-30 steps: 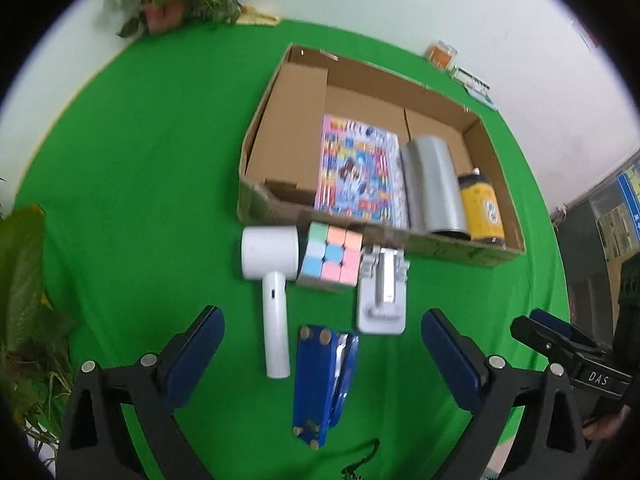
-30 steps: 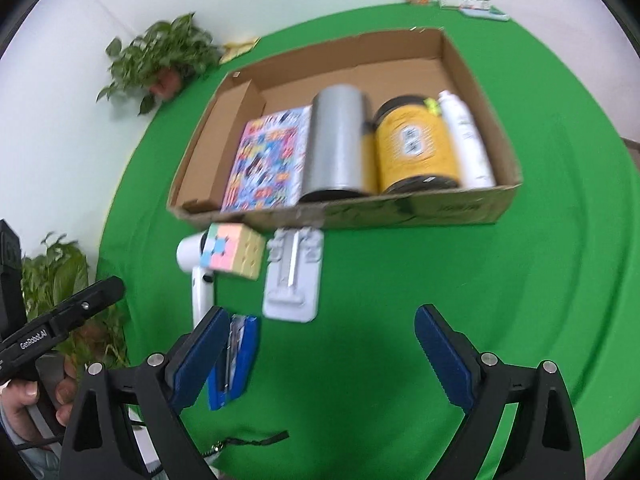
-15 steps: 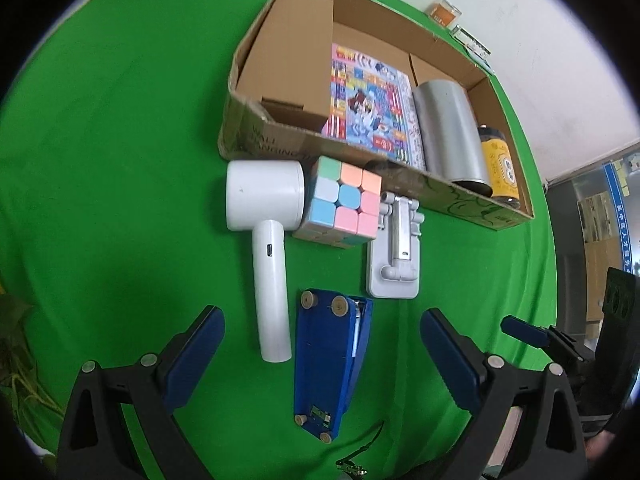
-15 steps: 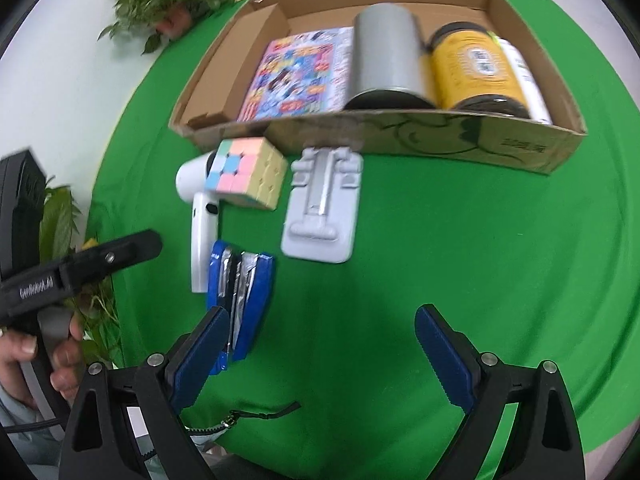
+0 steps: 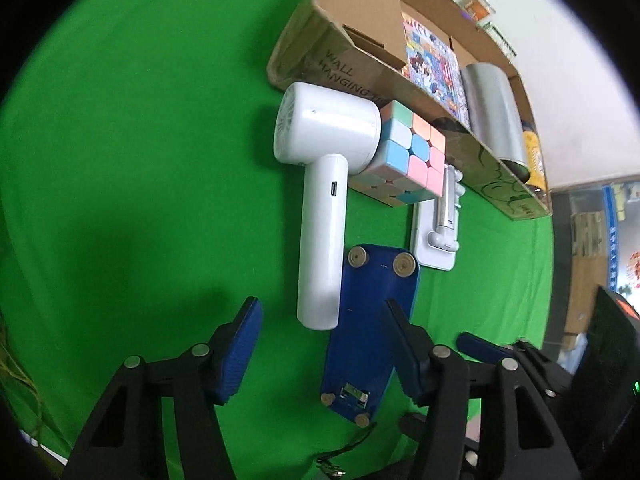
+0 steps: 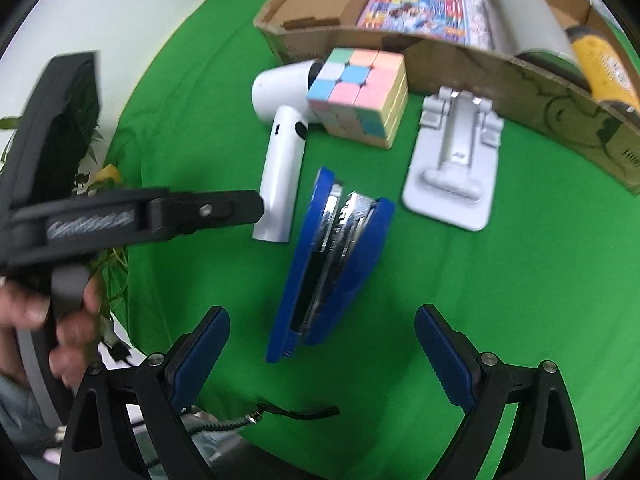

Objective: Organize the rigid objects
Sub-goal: 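Close both grippers on the blue stapler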

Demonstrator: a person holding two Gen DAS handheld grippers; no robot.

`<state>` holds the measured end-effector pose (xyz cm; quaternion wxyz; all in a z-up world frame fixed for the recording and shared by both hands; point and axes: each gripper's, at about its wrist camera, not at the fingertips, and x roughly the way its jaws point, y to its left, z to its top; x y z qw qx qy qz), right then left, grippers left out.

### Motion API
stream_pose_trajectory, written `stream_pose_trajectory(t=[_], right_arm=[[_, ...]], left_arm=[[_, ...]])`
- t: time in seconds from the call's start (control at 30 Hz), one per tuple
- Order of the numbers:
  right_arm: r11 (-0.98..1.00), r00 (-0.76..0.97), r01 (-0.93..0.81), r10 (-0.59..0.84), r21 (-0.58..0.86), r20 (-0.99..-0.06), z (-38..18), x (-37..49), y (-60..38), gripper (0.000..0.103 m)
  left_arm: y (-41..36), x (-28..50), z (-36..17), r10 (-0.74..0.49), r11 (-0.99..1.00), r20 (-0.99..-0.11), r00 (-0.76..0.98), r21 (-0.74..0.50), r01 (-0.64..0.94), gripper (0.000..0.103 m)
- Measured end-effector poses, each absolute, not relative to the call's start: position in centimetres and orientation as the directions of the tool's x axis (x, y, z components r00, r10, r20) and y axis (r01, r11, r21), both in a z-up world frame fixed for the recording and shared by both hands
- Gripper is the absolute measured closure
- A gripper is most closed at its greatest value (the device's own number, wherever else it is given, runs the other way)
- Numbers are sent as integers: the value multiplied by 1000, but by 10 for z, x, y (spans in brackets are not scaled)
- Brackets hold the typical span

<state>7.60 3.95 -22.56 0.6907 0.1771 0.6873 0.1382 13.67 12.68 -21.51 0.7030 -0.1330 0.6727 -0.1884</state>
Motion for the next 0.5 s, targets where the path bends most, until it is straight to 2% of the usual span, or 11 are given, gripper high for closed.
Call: stream_pose_trajectory(t=[0.13,0.2,0.27,0.33,0.37,0.4,0.5], right_arm=[[886,12,103,454,453,-891,-241,89,51,9],[891,0,104,445,443,-895,-251,95,61,16],[909,-13,104,408,404,-913,-260,96,69,17],[915,-18,116,392,387,-920,-266,97,70,28],[921,-26,127,375,369,-927,-271,97,68,45],[925,-28,131,364,358,-931,-273,95,65,56],[913,-23,127,394,388,-919,-274,92,53,62]], left_arm=[[147,125,-210,-414,909,-909,42,-411,67,44],[161,119,-210,-398,917,-916,43,-396,50,44],[174,112,-211,-387,922,-921,44,-386,31,44],[181,107,-212,-380,925,-924,47,-380,13,44],[185,104,-212,-381,924,-923,49,-381,4,44],[187,103,-211,-385,923,-922,51,-385,-1,44],[181,100,-212,-408,913,-912,46,-408,10,44]])
